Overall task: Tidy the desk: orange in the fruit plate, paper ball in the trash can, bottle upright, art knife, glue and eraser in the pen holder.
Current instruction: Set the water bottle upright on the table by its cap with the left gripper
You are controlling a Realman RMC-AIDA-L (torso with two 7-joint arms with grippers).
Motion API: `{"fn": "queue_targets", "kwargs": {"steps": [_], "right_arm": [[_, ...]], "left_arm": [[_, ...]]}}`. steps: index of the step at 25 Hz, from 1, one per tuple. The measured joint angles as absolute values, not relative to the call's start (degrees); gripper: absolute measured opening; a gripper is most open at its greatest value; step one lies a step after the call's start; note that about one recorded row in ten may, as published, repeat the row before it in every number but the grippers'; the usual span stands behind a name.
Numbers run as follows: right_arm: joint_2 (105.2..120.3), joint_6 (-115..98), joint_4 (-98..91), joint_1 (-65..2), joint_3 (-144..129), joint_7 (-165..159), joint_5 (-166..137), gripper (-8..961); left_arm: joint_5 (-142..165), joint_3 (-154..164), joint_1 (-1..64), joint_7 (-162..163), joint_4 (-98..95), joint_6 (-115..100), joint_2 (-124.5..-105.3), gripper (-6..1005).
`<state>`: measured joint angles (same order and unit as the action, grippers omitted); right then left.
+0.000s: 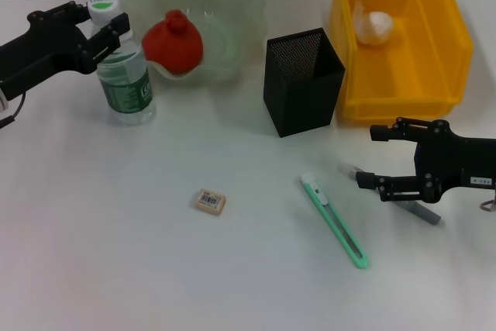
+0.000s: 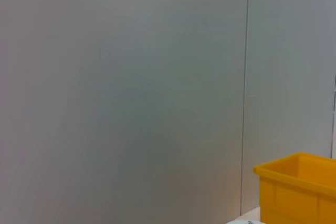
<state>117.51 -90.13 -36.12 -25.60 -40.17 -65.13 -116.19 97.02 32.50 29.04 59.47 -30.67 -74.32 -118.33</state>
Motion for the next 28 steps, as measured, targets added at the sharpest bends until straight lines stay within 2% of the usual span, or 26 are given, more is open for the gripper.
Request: {"fn": "queue_targets", "kwargs": {"steps": [28], "right_arm": [[117.51,-90.53,-36.12,-25.66,-40.12,-65.43,-116.19,809]], "left_arm": [[96.87,32.53,28.82,59.26,-30.60,-74.38,-118.48,484]]}}
